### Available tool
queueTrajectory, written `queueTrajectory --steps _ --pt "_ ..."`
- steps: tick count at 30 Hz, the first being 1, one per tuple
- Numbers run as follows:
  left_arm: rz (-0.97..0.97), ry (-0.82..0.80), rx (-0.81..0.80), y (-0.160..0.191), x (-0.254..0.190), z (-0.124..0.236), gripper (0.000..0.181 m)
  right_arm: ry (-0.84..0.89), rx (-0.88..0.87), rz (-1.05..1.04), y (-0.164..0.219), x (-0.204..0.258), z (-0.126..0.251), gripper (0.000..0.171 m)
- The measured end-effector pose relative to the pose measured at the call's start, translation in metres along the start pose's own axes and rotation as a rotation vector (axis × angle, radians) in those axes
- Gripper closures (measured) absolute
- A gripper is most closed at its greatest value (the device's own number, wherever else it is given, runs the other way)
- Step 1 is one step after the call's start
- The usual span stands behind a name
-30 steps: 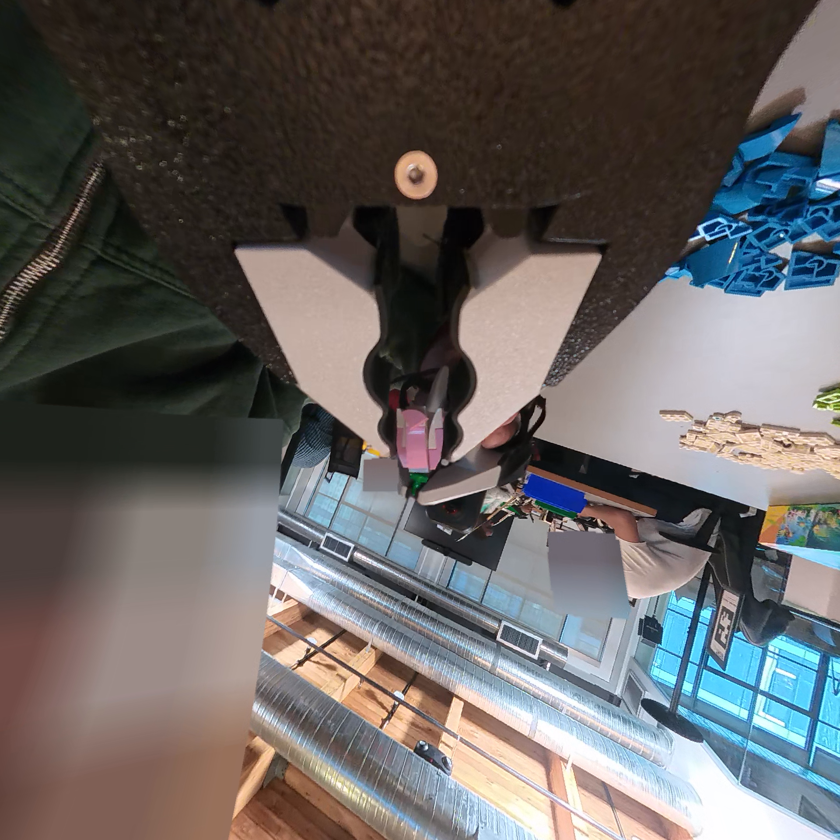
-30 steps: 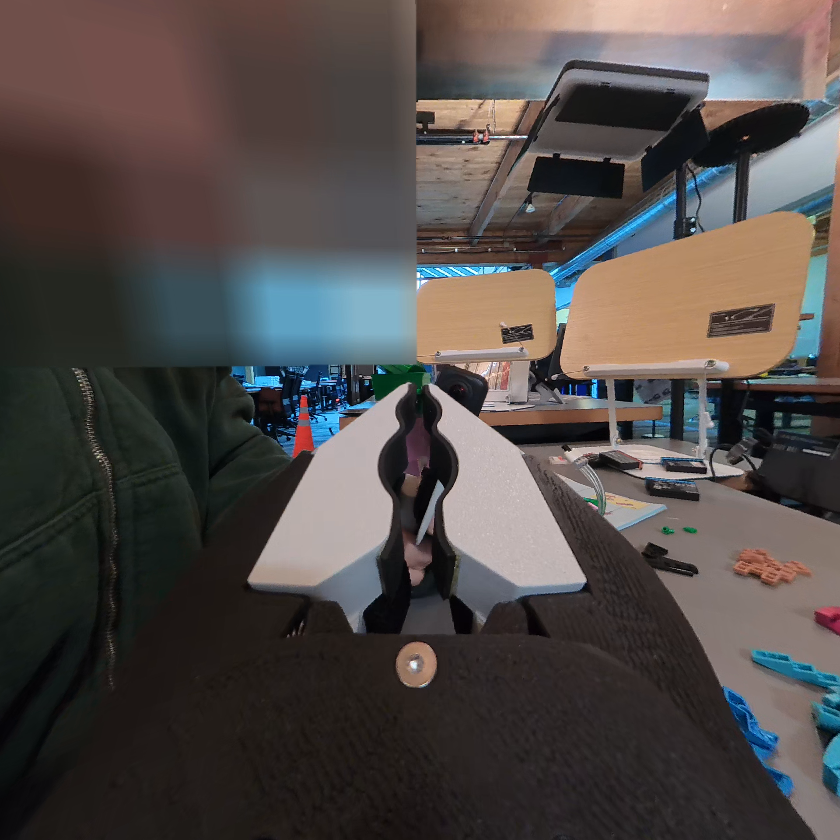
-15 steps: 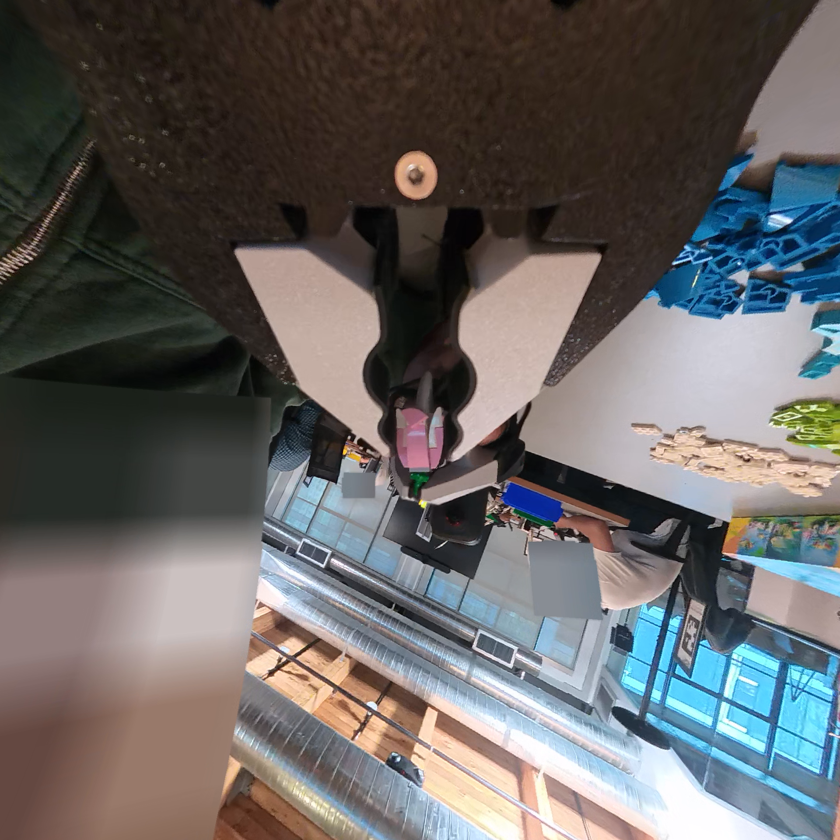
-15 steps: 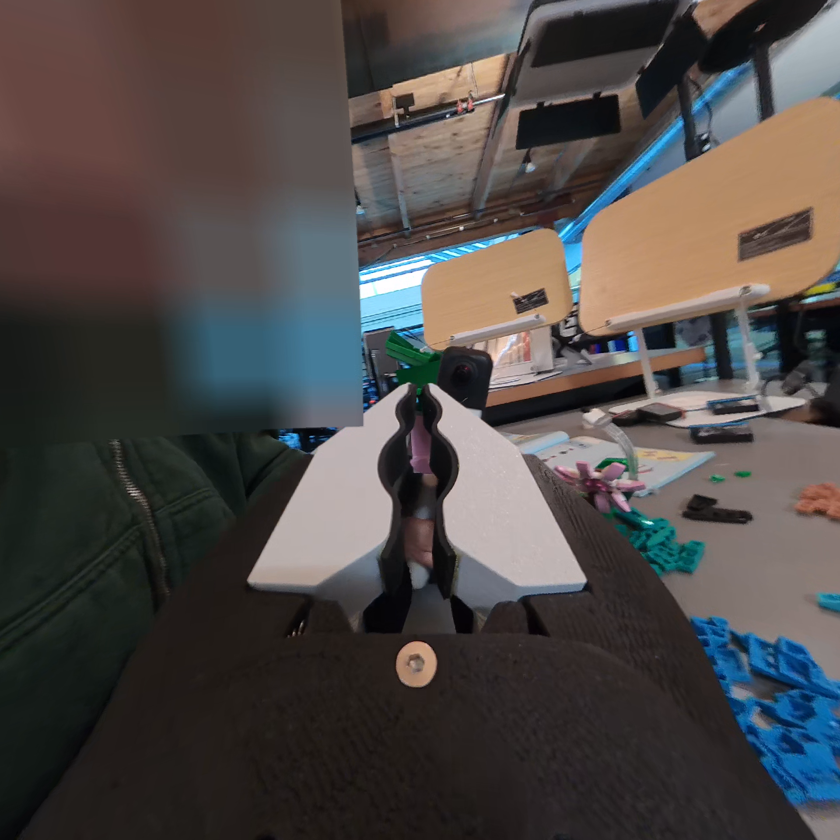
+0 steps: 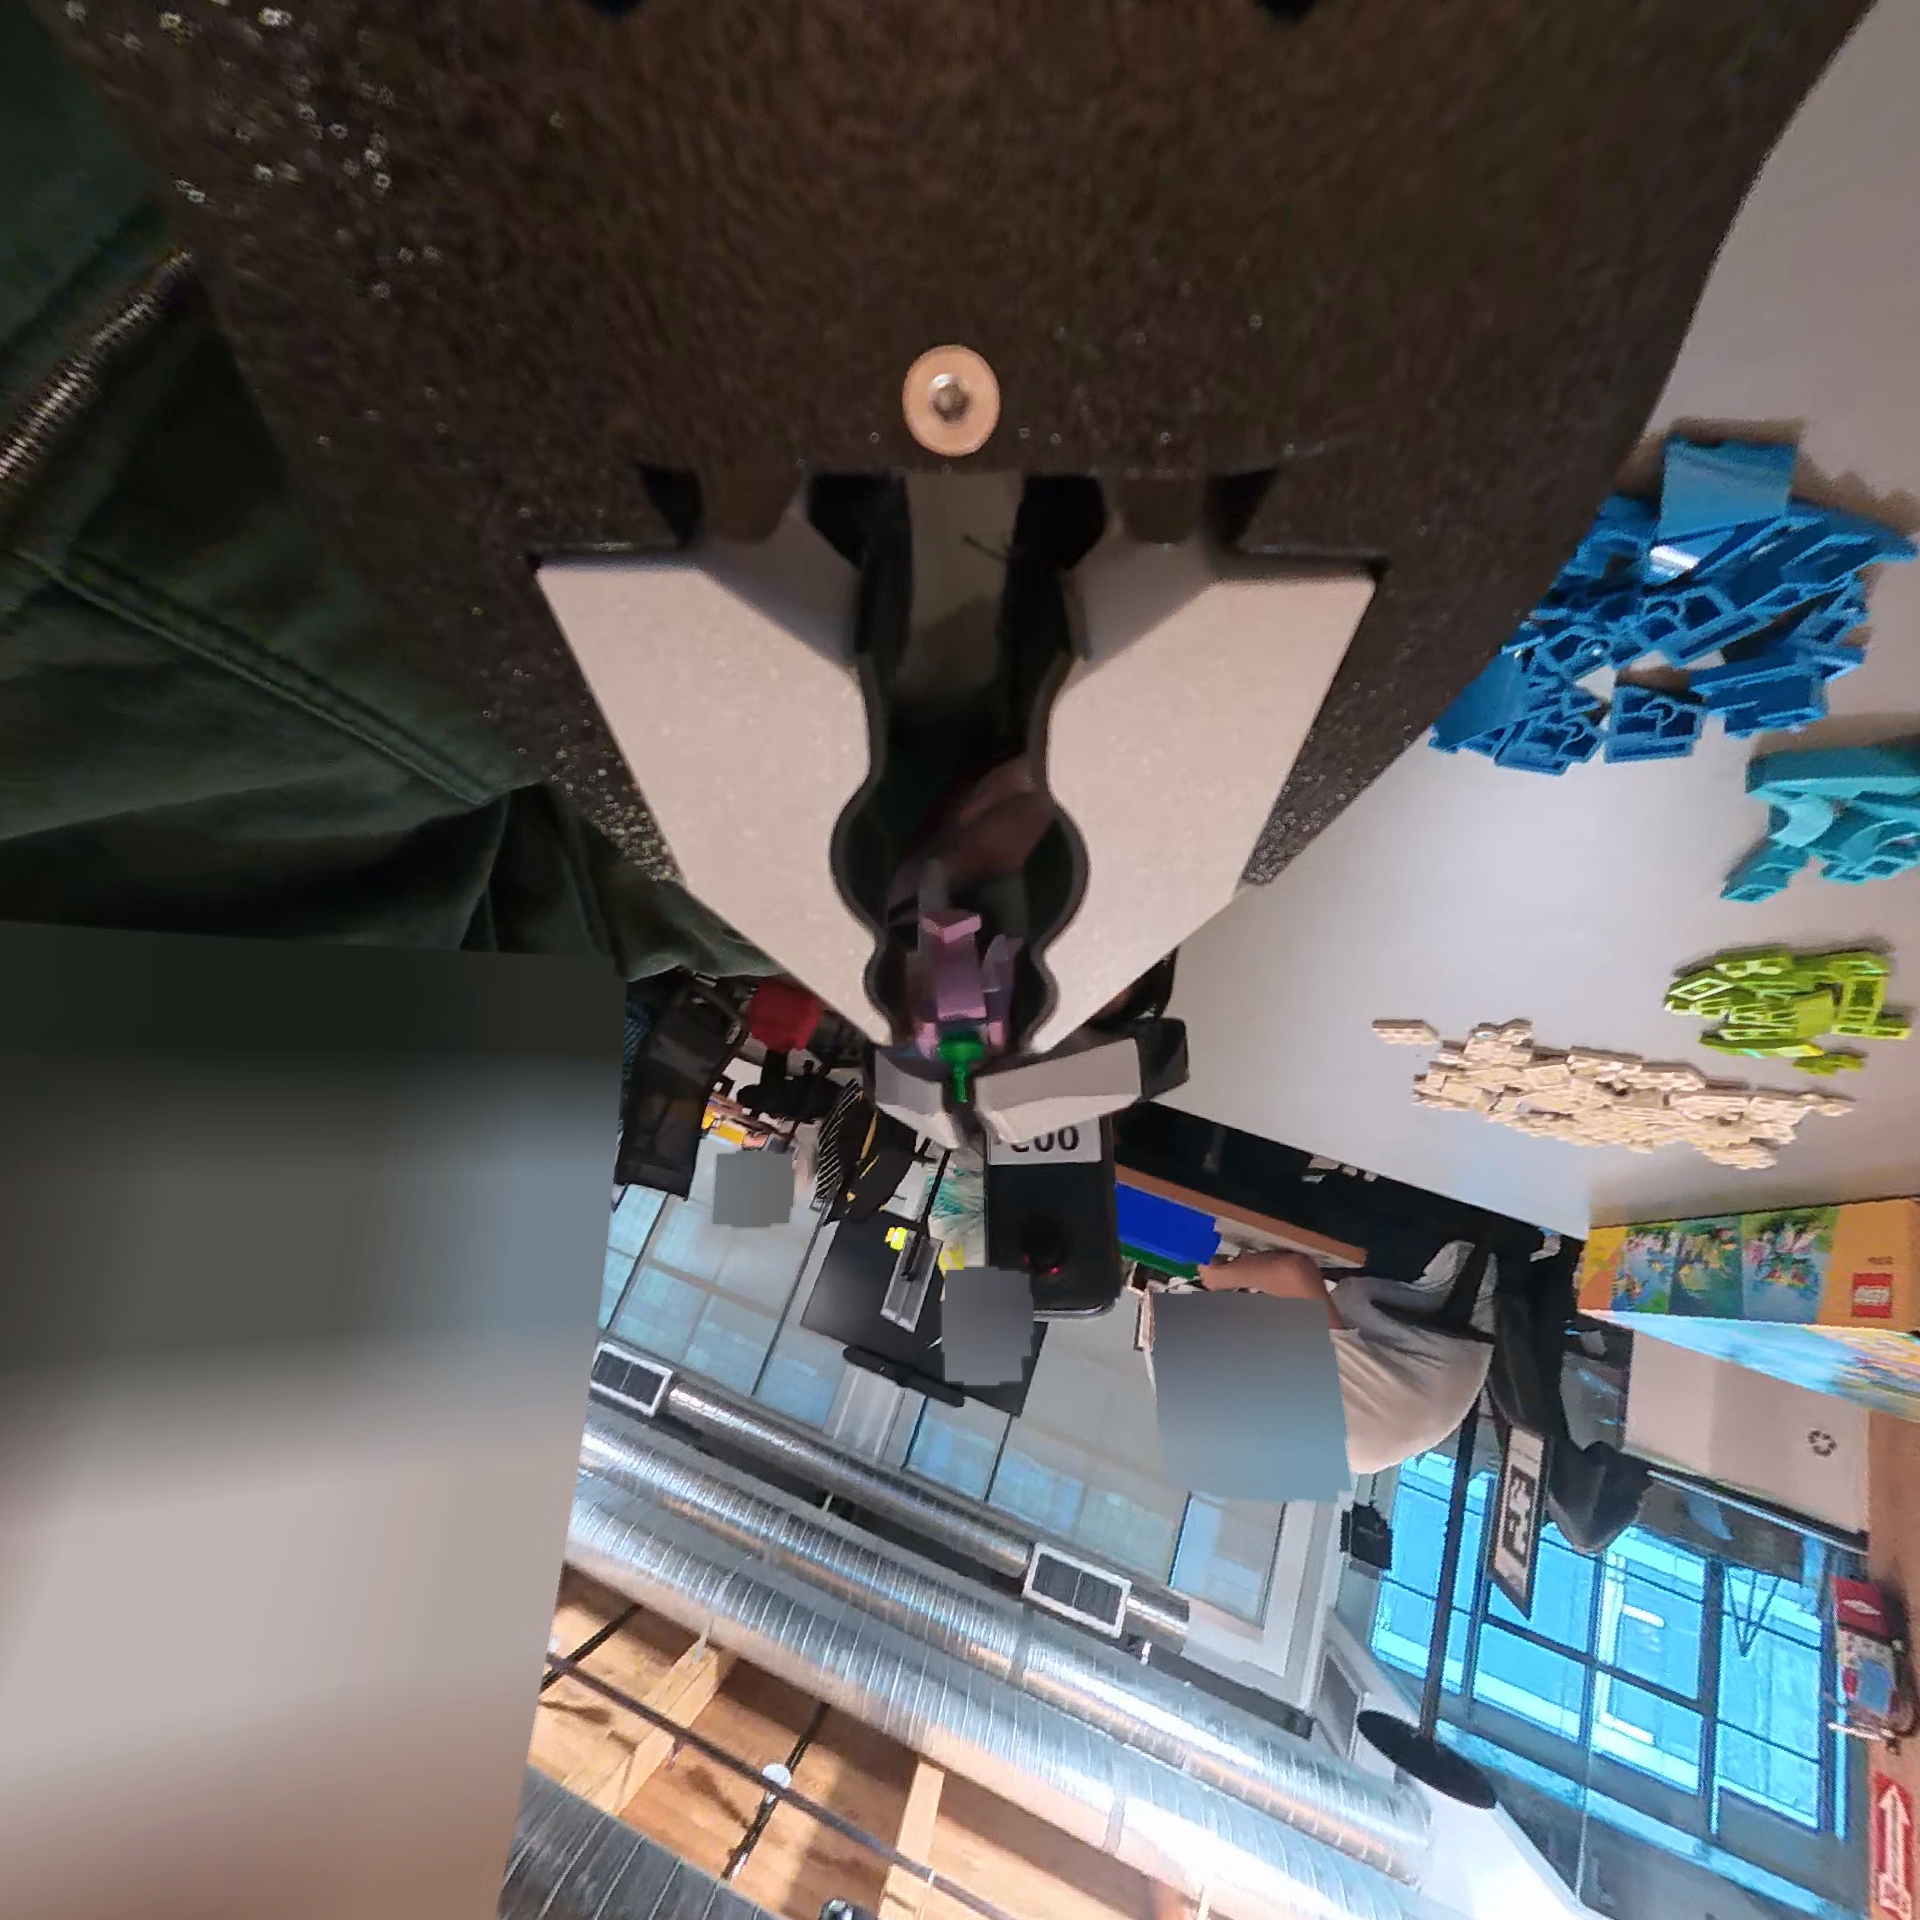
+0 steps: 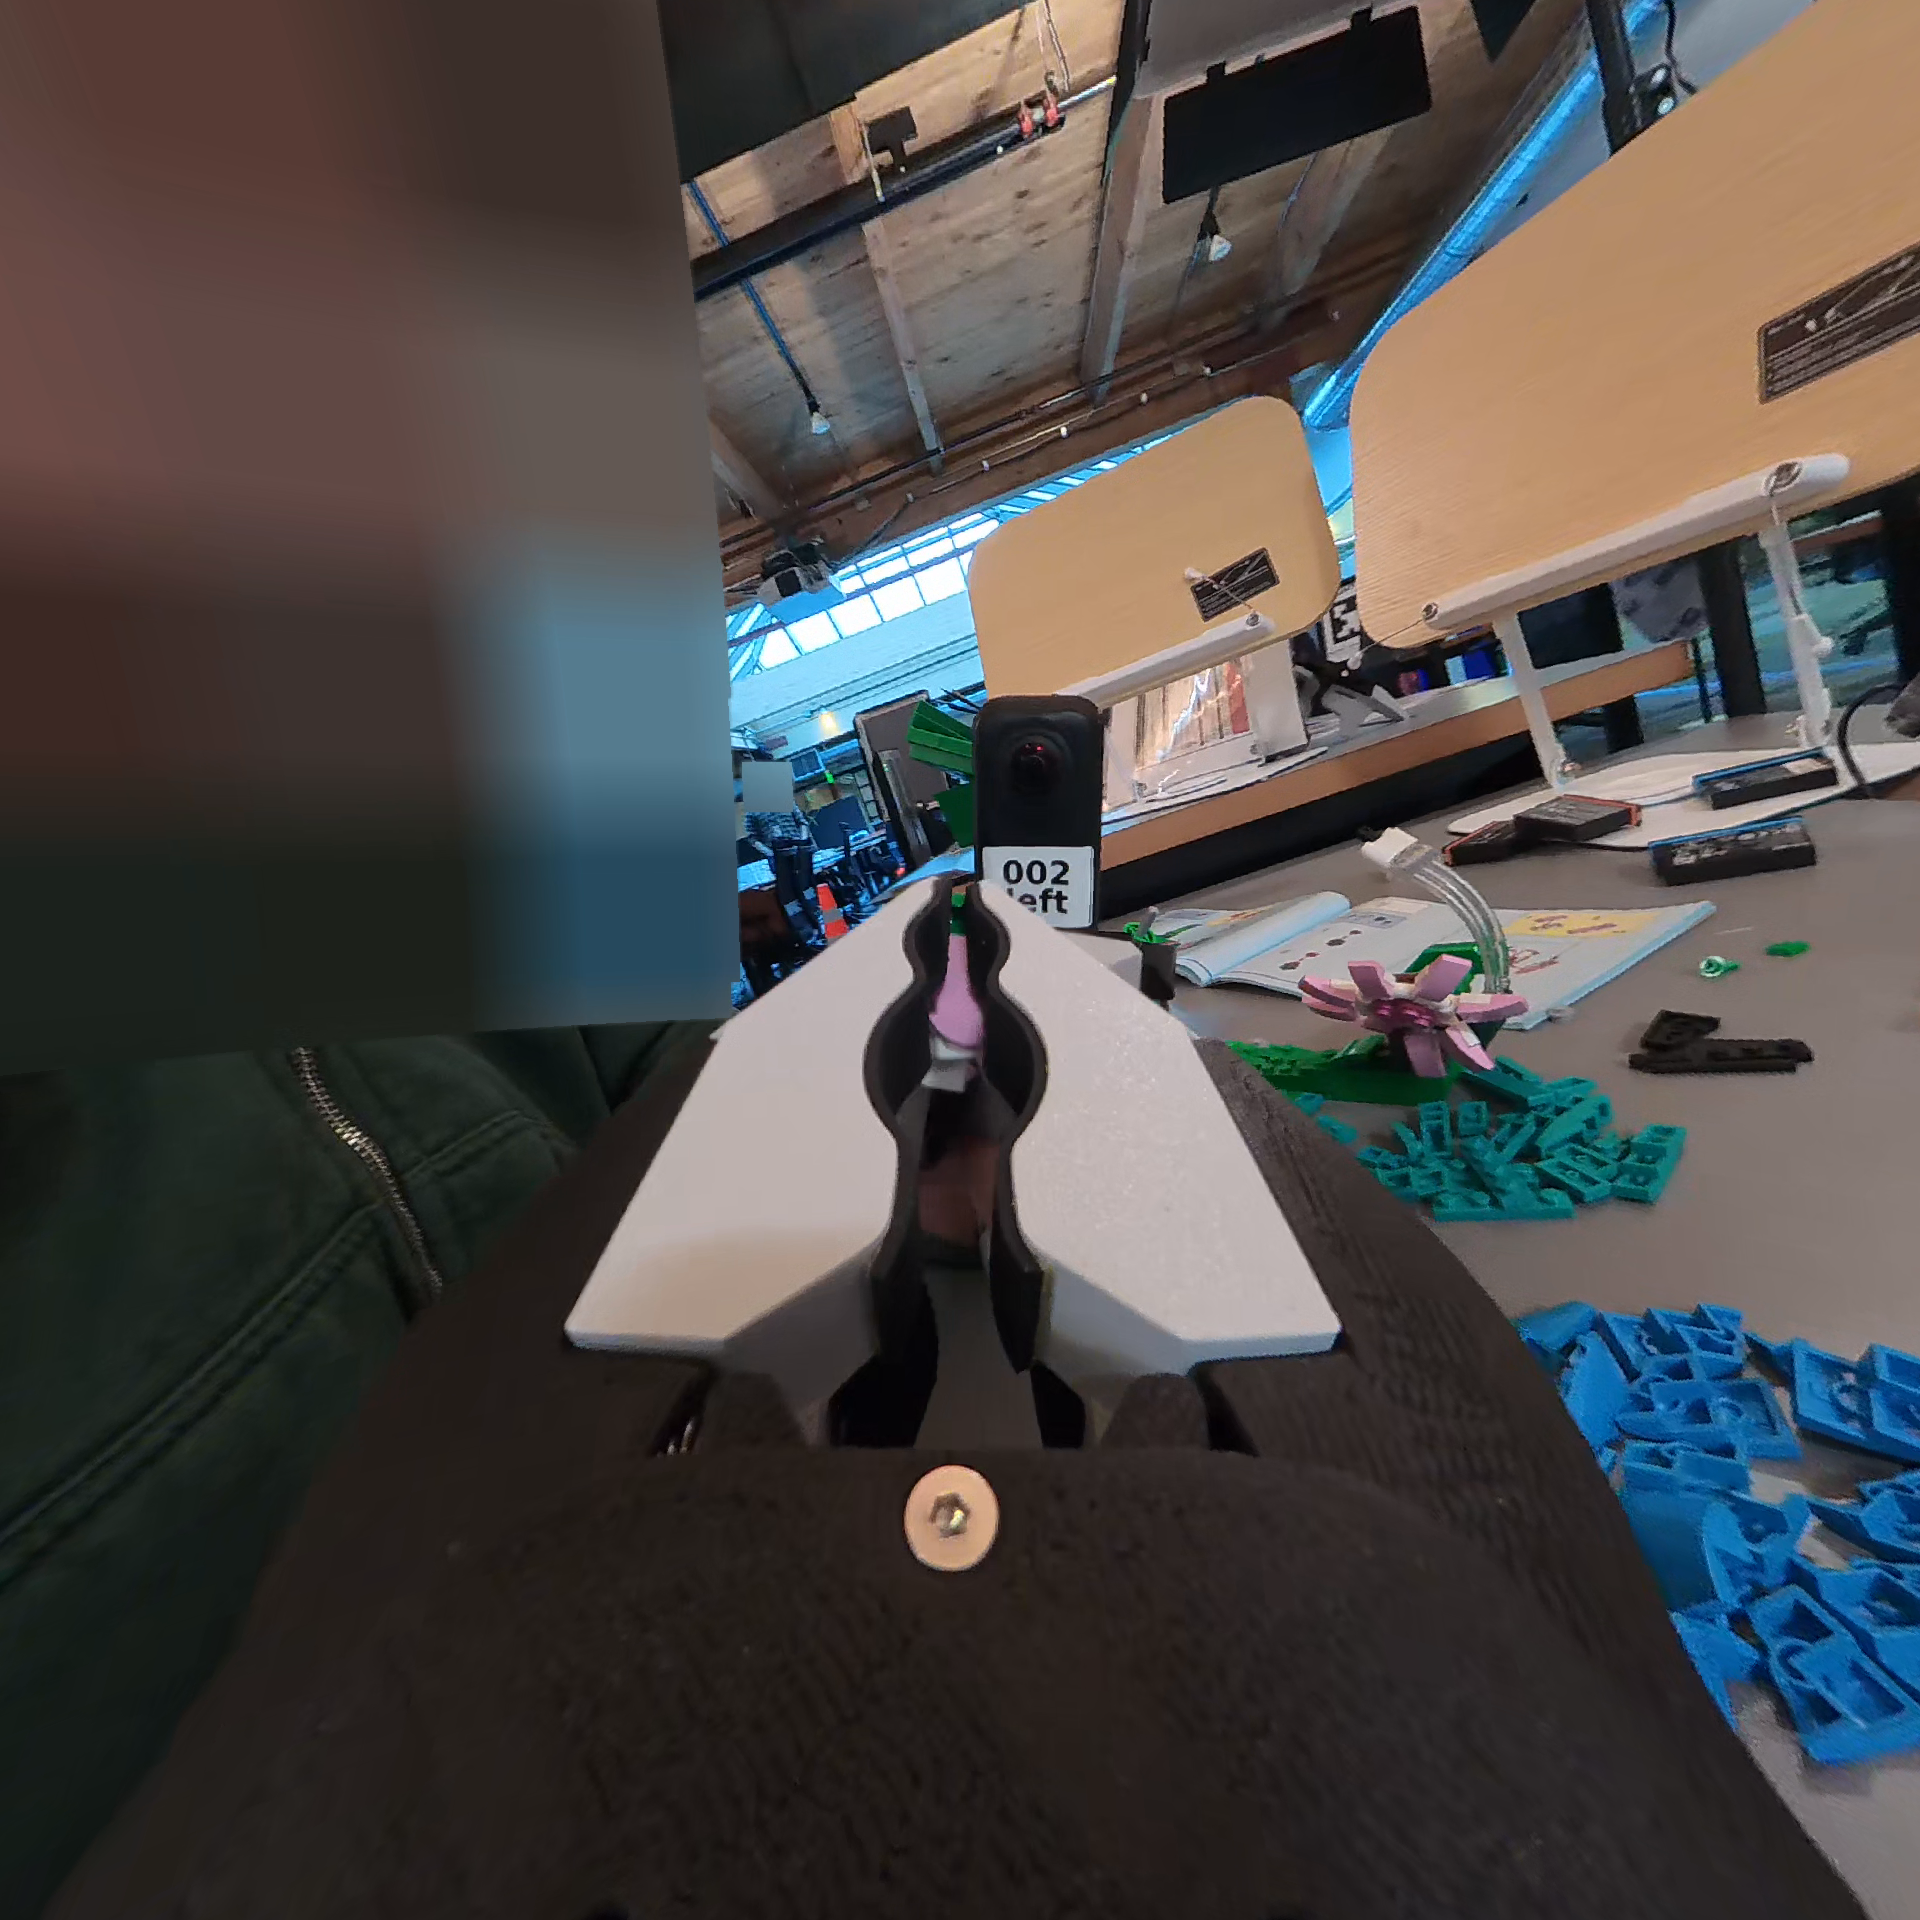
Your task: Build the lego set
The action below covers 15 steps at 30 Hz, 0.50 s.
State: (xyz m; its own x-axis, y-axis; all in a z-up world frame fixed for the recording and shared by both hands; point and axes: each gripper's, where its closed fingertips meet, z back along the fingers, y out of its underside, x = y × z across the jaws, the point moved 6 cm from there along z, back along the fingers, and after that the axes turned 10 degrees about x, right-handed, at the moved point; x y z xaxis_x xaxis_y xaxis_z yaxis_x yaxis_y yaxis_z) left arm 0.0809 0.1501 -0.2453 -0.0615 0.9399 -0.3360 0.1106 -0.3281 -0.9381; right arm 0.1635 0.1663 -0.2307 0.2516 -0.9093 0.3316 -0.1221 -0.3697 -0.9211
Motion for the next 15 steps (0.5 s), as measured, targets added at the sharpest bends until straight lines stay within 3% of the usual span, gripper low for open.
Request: queueTrajectory --steps 6,11,15 --pt "0.004 -0.089 0.048 0.002 0.008 0.003 0.164 0.016 0.006 0.014 -0.003 0.002 0.005 0.170" --pt "-0.038 -0.205 0.249 0.017 0.015 -0.003 0.164 0.093 0.104 0.037 -0.002 -0.008 0.016 0.170" --pt "-0.007 -0.209 0.359 0.027 0.017 -0.009 0.164 0.077 0.243 -0.024 0.010 -0.015 0.019 0.171"
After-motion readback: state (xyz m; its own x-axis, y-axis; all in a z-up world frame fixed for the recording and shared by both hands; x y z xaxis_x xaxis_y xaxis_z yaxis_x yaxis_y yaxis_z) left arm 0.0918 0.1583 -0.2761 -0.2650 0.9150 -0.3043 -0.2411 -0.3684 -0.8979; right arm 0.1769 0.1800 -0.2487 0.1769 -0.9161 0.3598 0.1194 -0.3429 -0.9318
